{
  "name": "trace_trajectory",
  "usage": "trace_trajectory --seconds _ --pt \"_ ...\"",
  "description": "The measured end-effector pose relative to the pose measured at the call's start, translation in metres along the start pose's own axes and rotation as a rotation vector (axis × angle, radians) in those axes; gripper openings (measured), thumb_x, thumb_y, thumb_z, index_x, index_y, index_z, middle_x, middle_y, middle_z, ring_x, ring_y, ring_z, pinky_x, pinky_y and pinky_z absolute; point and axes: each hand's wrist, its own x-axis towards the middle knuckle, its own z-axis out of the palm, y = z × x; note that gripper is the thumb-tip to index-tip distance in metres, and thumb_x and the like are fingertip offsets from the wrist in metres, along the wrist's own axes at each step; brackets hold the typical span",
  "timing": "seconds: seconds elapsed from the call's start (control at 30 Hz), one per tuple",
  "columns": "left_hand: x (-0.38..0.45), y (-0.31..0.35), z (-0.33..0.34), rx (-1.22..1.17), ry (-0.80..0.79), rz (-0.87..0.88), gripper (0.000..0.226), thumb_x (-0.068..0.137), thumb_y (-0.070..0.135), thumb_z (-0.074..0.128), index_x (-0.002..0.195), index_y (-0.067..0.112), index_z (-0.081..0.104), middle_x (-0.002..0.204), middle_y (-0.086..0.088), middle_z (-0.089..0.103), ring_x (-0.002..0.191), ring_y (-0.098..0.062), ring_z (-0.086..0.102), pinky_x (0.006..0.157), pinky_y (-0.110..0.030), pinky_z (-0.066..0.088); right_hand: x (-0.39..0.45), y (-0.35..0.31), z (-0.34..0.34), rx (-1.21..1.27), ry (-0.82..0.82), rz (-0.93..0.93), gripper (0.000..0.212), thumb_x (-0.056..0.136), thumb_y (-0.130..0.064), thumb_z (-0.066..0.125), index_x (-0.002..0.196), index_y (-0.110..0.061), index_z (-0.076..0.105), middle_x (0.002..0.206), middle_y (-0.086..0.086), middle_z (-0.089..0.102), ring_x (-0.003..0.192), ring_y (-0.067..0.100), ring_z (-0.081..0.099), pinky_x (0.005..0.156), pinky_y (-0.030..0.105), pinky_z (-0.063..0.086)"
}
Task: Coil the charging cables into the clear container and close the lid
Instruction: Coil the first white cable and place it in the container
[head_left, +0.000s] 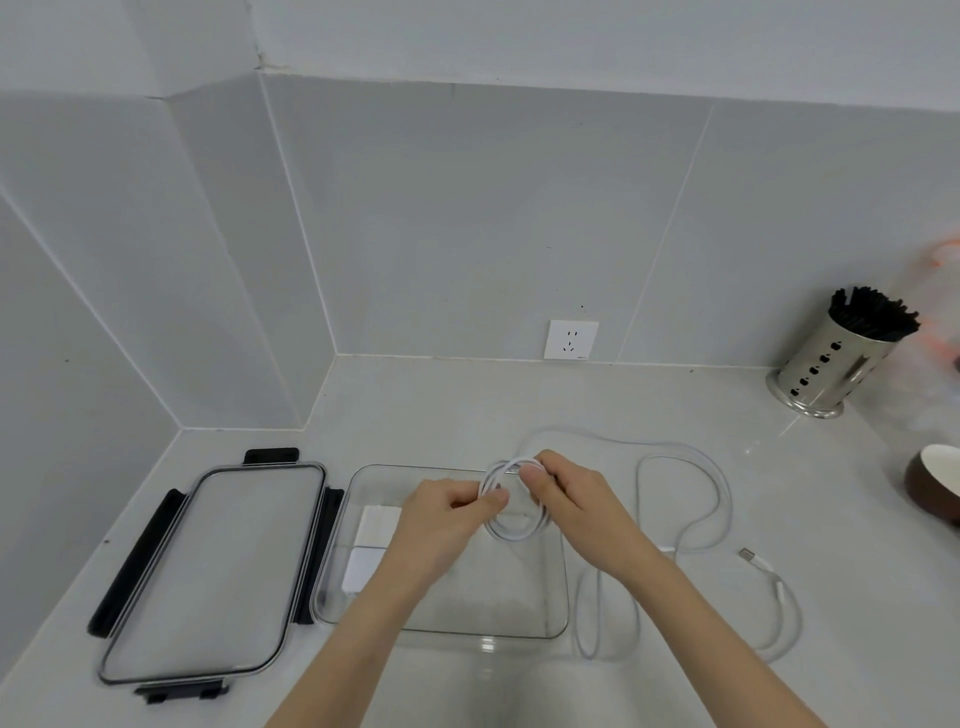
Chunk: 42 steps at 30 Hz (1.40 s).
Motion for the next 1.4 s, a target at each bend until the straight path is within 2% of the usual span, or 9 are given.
trace_trajectory --seconds 0.07,0.17,0.23,0.47,0.57,0.7,0.8,1.23,1.4 --pt "0.001 -0.002 0.003 -0.089 -0.010 0.000 0.035 0.068 0.044 0.066 0.056 0.012 0.060 0.062 -0.011 0.041 0.064 -0.018 0.040 0.068 -0.036 0.039 0.000 0.001 0.001 -0.022 0.000 0.009 0.034 0.095 -0.036 0.041 0.066 -0.020 0.042 0.059 -0.007 0.041 0.055 0.007 0.035 0.057 0.024 0.032" --pt "0.004 -0.003 0.005 -0.217 0.043 -0.017 0.007 0.077 0.014 0.071 0.083 0.011 0.075 0.070 -0.008 0.069 0.069 -0.016 0.063 0.077 -0.035 0.054 0.000 0.003 0.001 -0.040 -0.005 0.008 0.033 0.095 -0.036 0.041 0.065 -0.024 0.040 0.059 -0.007 0.041 0.055 0.009 0.036 0.058 0.027 0.032" --pt "0.006 -0.007 0.006 -0.267 0.082 -0.032 0.020 0.075 0.007 0.072 0.095 0.009 0.072 0.070 -0.005 0.074 0.068 -0.013 0.069 0.070 -0.028 0.058 0.000 0.004 0.001 -0.071 -0.007 -0.008 0.032 0.096 -0.036 0.041 0.066 -0.025 0.040 0.058 -0.005 0.041 0.055 0.010 0.036 0.057 0.027 0.032" --pt "0.007 -0.009 0.011 -0.372 0.056 -0.008 0.014 0.080 0.002 0.066 0.093 0.006 0.070 0.065 0.001 0.073 0.062 -0.009 0.069 0.057 -0.019 0.054 0.002 0.010 0.005 -0.009 0.008 0.027 0.031 0.095 -0.037 0.042 0.071 -0.019 0.048 0.060 -0.006 0.044 0.056 0.010 0.038 0.058 0.030 0.034" --pt "0.008 -0.010 0.005 -0.411 -0.048 -0.045 0.013 0.082 0.007 0.063 0.094 0.006 0.070 0.066 0.002 0.072 0.065 -0.010 0.067 0.063 -0.018 0.053 0.003 0.011 0.001 0.035 -0.024 0.064 0.032 0.095 -0.035 0.043 0.064 -0.029 0.049 0.060 -0.006 0.047 0.057 0.010 0.043 0.060 0.027 0.039" --pt "0.013 -0.014 -0.004 -0.583 -0.269 -0.190 0.015 0.083 0.011 0.057 0.089 0.009 0.070 0.064 0.002 0.063 0.061 -0.009 0.059 0.069 -0.023 0.048 0.002 0.009 -0.003 0.115 -0.115 0.093 0.032 0.095 -0.029 0.047 0.065 -0.023 0.056 0.058 -0.007 0.049 0.051 0.001 0.045 0.053 0.011 0.038" --pt "0.016 -0.017 -0.009 -0.672 -0.373 -0.279 0.018 0.075 0.017 0.056 0.088 0.007 0.066 0.061 0.001 0.059 0.059 -0.012 0.056 0.069 -0.027 0.047 0.001 0.011 -0.001 0.171 -0.159 0.136 0.030 0.093 -0.029 0.051 0.065 -0.021 0.061 0.055 -0.012 0.052 0.052 0.000 0.049 0.055 0.013 0.041" --pt "0.016 -0.039 -0.015 -0.262 -0.241 -0.315 0.031 0.088 0.039 0.053 0.101 0.016 0.070 0.099 -0.003 0.074 0.090 -0.012 0.068 0.078 -0.027 0.047 0.005 0.029 0.022 0.306 -0.155 0.345 0.024 0.092 -0.022 0.053 0.083 -0.002 0.061 0.062 0.004 0.055 0.049 0.011 0.058 0.050 0.026 0.051" --pt "0.017 -0.043 -0.015 -0.160 -0.177 -0.295 0.024 0.085 0.032 0.060 0.097 0.014 0.071 0.096 -0.002 0.072 0.089 -0.011 0.066 0.080 -0.025 0.048 0.010 0.033 0.024 0.278 -0.144 0.358 0.024 0.093 -0.021 0.052 0.086 0.001 0.062 0.062 0.005 0.056 0.049 0.010 0.057 0.050 0.023 0.050"
